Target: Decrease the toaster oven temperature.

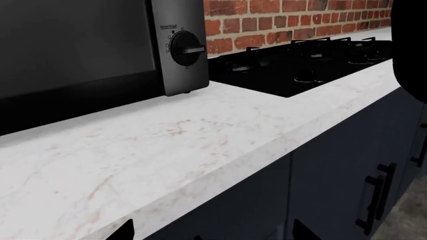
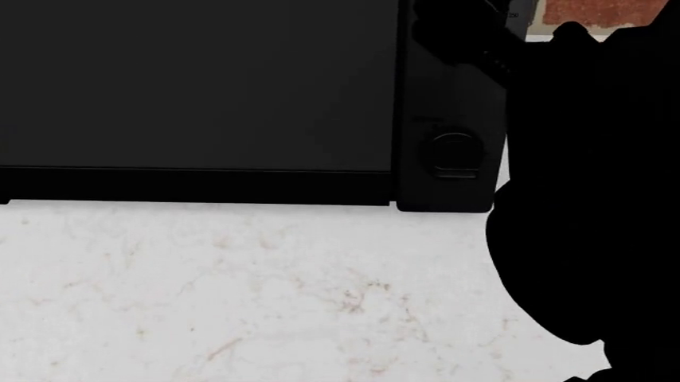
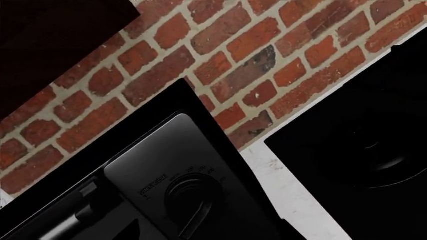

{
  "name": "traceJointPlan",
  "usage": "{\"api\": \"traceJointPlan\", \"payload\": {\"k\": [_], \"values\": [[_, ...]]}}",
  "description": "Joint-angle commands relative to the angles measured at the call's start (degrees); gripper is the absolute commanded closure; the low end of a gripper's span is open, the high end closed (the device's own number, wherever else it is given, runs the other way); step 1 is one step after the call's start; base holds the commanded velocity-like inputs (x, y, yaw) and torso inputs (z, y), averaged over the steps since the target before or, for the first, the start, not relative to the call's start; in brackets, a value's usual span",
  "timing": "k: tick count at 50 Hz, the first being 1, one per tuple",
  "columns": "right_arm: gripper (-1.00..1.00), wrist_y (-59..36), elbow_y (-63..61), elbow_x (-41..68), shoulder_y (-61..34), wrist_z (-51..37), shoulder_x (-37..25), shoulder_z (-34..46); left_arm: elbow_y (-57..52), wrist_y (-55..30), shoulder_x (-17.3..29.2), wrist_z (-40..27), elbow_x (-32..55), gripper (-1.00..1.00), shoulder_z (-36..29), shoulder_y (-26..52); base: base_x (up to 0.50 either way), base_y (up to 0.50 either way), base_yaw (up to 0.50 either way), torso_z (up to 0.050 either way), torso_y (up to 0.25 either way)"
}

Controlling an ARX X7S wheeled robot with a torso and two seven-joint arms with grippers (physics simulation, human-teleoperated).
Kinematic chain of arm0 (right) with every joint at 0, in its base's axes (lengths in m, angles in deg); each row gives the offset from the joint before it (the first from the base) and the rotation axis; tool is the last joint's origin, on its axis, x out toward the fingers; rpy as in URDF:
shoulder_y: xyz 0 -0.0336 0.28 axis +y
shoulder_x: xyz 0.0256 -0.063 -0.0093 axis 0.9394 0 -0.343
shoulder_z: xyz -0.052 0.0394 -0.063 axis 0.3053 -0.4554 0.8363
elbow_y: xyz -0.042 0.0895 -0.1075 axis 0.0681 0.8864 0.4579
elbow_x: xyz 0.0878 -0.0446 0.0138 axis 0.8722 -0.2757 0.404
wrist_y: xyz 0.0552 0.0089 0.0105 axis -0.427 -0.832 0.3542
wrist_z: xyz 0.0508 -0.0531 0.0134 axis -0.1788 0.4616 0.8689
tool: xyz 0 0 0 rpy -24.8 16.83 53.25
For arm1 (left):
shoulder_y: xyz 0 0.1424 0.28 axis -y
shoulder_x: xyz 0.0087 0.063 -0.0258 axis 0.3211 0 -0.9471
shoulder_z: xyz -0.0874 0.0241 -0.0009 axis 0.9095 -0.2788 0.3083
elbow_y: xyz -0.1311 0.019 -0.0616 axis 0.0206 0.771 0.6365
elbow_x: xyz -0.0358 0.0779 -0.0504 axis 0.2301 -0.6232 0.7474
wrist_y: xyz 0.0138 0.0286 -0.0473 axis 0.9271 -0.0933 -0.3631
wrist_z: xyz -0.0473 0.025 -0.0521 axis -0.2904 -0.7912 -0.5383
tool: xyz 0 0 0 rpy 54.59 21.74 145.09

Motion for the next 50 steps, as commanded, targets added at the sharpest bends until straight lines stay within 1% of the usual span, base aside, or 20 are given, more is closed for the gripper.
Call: {"api": "traceJointPlan", "payload": {"k": [1, 17, 27, 39, 50], "values": [[-1.00, 6.0, 2.6, -3.8, 2.2, 0.9, 0.8, -0.1, 0.6, -0.6, 0.0, 0.3, 0.9, -1.00, 0.5, 0.9, 0.00, 0.00, 0.00, 0.000, 0.000], [-1.00, 14.2, 7.8, -5.9, 2.5, 4.2, 1.4, -0.3, 0.6, -0.8, 0.3, 0.0, 1.6, -1.00, 0.5, 1.4, 0.00, 0.00, 0.00, 0.000, 0.000], [-1.00, 18.5, 11.0, -5.8, 2.2, 5.3, 2.2, 1.3, 0.6, -1.0, 0.6, -0.3, 2.1, -1.00, 0.6, 1.5, 0.00, 0.00, 0.00, 0.000, 0.000], [-1.00, 21.0, 12.7, -3.9, 3.7, 4.8, 2.0, 4.5, 0.4, 0.0, 1.0, -0.8, 2.0, -1.00, 0.2, 0.6, 0.00, 0.00, 0.00, 0.000, 0.000], [-1.00, 22.0, 14.5, -3.0, 2.4, 7.8, 0.7, 7.3, 0.8, 0.5, 1.1, -1.2, 2.1, -1.00, 0.0, 0.7, 0.00, 0.00, 0.00, 0.000, 0.000]]}}
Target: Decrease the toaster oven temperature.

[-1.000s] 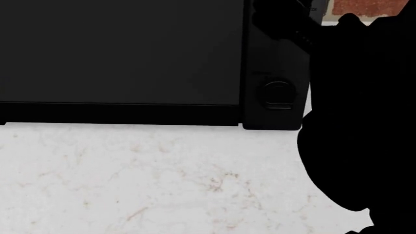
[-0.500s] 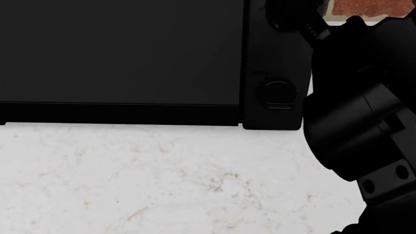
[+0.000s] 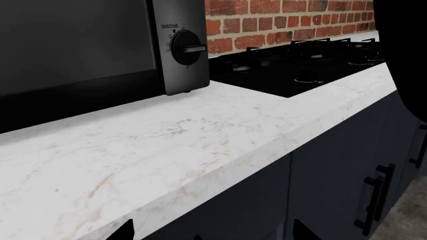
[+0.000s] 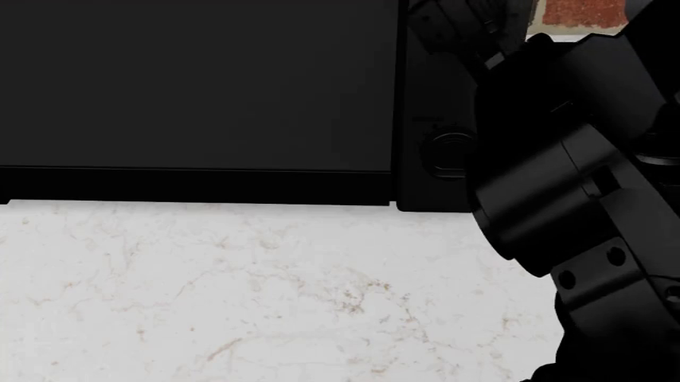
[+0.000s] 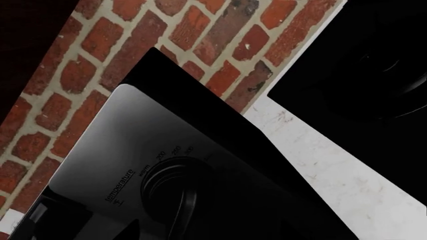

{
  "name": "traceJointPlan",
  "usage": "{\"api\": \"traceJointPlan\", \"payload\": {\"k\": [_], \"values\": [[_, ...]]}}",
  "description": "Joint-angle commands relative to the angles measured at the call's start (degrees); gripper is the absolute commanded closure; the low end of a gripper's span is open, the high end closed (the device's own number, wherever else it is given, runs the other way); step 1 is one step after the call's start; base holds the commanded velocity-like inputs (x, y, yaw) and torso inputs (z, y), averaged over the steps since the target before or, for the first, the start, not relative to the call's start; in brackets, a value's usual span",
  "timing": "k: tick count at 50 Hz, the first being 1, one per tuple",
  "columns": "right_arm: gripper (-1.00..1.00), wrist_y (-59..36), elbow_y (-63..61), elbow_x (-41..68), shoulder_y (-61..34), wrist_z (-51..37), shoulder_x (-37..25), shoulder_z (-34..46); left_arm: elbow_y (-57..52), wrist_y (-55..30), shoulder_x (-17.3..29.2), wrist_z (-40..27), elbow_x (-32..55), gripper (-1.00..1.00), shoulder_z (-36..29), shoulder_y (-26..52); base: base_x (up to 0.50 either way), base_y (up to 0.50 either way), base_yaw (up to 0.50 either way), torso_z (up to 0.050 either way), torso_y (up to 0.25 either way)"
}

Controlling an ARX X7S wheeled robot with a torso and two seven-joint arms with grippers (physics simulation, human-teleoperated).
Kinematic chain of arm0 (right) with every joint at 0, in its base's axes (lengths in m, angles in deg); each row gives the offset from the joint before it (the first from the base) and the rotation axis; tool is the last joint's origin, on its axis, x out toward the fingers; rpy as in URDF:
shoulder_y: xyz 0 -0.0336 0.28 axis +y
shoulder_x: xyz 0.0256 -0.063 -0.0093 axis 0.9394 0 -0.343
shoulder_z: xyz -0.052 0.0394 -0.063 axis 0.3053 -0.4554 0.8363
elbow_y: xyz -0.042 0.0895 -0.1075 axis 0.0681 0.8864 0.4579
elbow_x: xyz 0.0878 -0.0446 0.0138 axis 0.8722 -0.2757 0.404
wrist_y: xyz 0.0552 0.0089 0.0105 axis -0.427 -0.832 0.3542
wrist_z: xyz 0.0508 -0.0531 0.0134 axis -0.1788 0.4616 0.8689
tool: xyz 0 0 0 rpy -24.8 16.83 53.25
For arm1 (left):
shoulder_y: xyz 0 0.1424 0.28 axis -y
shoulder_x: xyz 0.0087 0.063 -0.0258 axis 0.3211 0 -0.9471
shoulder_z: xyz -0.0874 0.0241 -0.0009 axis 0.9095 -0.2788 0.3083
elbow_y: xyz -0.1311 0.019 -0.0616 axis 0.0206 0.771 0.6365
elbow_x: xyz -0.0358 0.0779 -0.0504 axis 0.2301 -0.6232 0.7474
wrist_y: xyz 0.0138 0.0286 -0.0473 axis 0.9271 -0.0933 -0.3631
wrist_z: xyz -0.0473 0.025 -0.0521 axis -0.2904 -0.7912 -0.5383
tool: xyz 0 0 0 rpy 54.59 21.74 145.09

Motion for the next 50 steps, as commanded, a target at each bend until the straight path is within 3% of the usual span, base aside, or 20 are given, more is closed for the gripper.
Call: {"api": "traceJointPlan", "payload": {"k": [1, 50], "values": [[-1.00, 2.2, 1.9, 0.2, -0.4, 2.8, -0.8, 2.8, 0.3, -0.2, -0.1, 0.0, 0.5, -1.00, 0.2, 0.4, 0.00, 0.00, 0.00, 0.000, 0.000], [-1.00, 7.7, 7.4, 0.0, -1.6, 5.9, -3.6, 7.1, 1.1, 1.2, 1.2, -1.3, 1.5, -1.00, 0.0, 0.5, 0.00, 0.00, 0.00, 0.000, 0.000]]}}
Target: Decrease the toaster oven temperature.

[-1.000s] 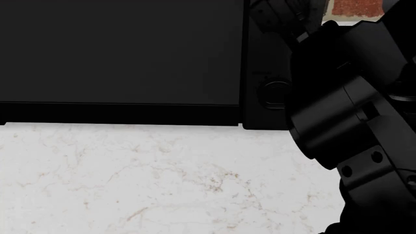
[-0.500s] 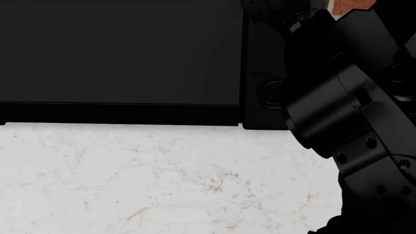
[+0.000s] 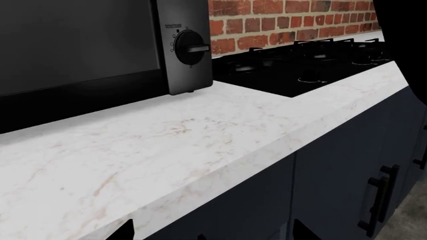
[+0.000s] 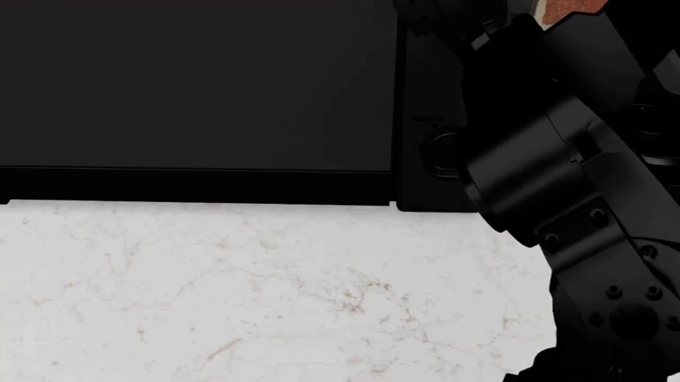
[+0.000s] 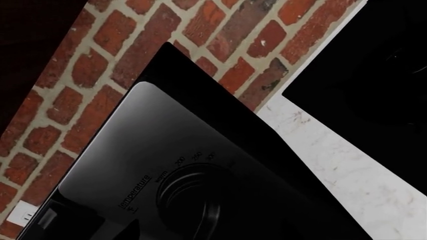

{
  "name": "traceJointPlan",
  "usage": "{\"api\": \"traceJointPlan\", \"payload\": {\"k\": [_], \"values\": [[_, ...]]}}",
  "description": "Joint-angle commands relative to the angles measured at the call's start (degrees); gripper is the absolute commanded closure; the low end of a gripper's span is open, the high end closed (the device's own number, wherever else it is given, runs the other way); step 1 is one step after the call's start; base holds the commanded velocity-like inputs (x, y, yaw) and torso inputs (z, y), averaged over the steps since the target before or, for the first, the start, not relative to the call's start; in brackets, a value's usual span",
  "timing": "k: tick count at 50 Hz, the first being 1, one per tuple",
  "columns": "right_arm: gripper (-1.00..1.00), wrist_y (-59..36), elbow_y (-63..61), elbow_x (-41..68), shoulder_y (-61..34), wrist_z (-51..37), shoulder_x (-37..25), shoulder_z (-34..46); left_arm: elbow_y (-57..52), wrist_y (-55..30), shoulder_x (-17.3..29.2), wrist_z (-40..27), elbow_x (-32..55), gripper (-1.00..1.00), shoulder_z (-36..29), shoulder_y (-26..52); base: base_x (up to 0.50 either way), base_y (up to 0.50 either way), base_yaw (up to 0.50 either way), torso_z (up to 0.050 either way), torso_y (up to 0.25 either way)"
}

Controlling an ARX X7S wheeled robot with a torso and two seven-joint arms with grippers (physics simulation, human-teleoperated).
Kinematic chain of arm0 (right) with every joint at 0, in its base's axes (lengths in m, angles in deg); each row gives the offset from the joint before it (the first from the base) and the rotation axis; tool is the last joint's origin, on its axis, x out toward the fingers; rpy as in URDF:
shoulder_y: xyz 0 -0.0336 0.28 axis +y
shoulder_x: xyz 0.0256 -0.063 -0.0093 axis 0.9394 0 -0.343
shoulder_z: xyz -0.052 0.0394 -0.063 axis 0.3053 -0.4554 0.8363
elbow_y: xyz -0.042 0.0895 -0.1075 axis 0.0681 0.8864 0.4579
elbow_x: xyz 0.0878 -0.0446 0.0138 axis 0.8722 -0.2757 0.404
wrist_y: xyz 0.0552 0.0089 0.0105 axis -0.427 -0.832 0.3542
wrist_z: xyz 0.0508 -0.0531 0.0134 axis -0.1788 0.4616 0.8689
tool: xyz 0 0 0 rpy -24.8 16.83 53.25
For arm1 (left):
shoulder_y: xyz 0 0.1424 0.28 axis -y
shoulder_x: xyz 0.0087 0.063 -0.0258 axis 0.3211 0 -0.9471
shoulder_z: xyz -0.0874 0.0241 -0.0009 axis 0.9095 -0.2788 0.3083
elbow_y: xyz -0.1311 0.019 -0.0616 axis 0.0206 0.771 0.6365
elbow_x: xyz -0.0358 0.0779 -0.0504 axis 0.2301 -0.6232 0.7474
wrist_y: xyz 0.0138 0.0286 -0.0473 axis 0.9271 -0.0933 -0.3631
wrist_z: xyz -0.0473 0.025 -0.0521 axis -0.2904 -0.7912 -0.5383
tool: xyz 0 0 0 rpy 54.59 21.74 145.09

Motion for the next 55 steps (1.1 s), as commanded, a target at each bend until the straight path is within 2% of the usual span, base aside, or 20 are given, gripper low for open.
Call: {"api": "traceJointPlan", "payload": {"k": [1, 4, 5, 21, 34, 45, 55], "values": [[-1.00, 1.8, 1.2, -0.7, 0.3, 0.9, -0.5, 0.7, 0.2, -0.3, 0.0, 0.2, 0.5, -1.00, 0.3, 0.4, 0.00, 0.00, 0.00, 0.000, 0.000], [-1.00, 1.8, 1.4, -0.6, 0.2, 1.0, -0.8, 0.8, 0.1, -0.5, 0.1, 0.1, 0.6, -1.00, 0.1, 0.5, 0.00, 0.00, 0.00, 0.000, 0.000], [1.00, 1.8, 1.4, -0.6, 0.2, 1.3, -0.9, 0.9, 0.0, -0.6, 0.1, 0.1, 0.6, -1.00, 0.1, 0.6, 0.00, 0.00, 0.00, 0.000, 0.000], [1.00, -1.7, 0.9, 0.9, -1.1, 1.9, -3.3, 4.1, -0.2, -0.6, 0.4, -0.3, 0.7, -1.00, -0.6, 0.7, 0.00, 0.00, 0.00, 0.000, 0.000], [1.00, -14.2, 1.8, -4.4, -7.3, 7.2, -10.8, 18.2, 0.4, 1.0, 0.8, -0.8, 0.4, -1.00, -0.9, -0.1, 0.00, 0.00, 0.00, 0.000, 0.000], [1.00, -22.1, 2.5, -10.7, -12.6, 13.3, -14.3, 31.3, 0.6, 1.6, 1.2, -1.1, 0.1, -1.00, -1.3, -0.2, 0.00, 0.00, 0.00, 0.000, 0.000], [1.00, -25.2, 1.7, -16.1, -16.4, 19.6, -15.8, 42.4, 0.5, 1.2, 1.4, -1.4, 0.3, -1.00, -1.4, 0.0, 0.00, 0.00, 0.00, 0.000, 0.000]]}}
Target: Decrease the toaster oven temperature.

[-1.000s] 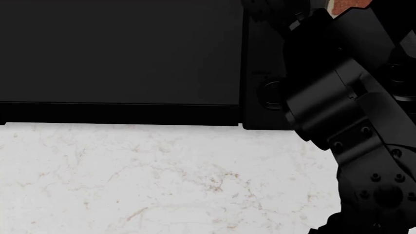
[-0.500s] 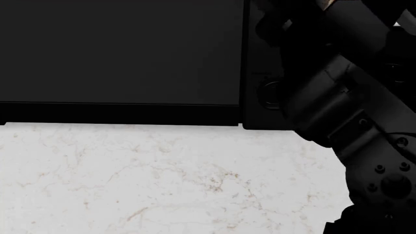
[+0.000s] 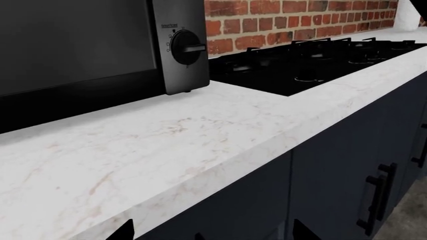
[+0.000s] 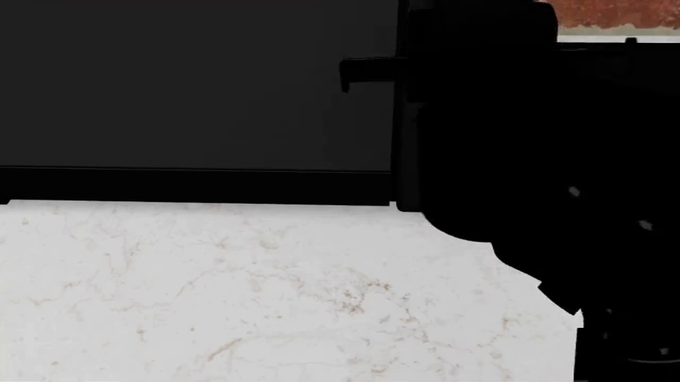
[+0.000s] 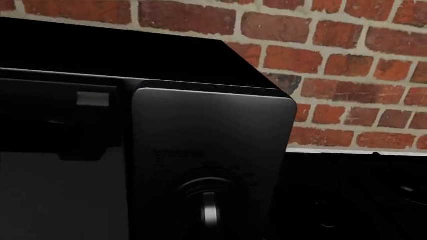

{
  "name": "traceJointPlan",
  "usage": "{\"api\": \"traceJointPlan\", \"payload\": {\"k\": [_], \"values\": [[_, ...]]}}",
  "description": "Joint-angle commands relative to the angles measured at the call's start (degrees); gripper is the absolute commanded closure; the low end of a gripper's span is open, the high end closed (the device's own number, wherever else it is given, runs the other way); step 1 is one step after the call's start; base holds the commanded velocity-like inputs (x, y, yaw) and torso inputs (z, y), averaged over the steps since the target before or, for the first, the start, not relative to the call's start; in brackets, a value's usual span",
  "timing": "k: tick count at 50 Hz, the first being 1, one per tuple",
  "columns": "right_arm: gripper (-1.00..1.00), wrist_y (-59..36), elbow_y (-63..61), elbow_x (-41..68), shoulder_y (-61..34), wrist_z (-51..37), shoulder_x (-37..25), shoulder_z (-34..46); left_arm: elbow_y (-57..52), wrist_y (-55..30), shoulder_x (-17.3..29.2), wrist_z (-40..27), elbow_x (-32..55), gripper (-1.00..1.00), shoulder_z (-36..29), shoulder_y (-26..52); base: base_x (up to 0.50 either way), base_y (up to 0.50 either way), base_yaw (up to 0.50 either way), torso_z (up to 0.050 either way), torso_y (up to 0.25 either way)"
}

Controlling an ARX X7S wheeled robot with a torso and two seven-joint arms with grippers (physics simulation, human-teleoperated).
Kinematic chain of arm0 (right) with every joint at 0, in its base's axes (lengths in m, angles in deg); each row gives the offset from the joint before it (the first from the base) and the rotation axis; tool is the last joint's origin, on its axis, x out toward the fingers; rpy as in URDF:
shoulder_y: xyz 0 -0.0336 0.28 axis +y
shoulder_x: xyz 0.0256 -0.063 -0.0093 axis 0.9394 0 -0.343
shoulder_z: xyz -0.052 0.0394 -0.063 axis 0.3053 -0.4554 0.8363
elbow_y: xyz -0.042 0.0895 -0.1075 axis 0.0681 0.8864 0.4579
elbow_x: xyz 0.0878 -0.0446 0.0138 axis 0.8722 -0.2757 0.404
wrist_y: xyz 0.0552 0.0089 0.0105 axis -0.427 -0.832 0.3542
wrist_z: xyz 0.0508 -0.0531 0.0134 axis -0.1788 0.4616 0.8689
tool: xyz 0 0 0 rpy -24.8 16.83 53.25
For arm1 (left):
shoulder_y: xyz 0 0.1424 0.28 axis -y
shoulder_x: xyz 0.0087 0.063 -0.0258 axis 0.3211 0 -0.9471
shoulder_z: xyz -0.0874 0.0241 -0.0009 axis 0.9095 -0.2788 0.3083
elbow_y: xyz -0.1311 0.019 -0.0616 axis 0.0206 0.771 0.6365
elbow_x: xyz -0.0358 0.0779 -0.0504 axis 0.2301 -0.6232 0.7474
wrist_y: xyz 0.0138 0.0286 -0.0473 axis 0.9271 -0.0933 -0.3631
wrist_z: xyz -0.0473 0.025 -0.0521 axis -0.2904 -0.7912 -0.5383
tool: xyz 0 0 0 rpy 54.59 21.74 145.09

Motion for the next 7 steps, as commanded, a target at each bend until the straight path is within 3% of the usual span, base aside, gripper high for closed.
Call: {"api": "traceJointPlan", "payload": {"k": [1, 7], "values": [[1.00, -2.6, 0.9, -4.9, -4.0, 9.5, -1.9, 13.4, -0.1, -0.9, 0.0, 0.1, 0.4, -1.00, 0.2, 0.6, 0.00, 0.00, 0.00, 0.000, 0.000], [1.00, -3.2, 1.1, -7.7, -5.1, 12.8, -2.2, 19.1, 0.0, -1.2, 0.1, -0.1, 0.4, -1.00, 0.0, 0.8, 0.00, 0.00, 0.00, 0.000, 0.000]]}}
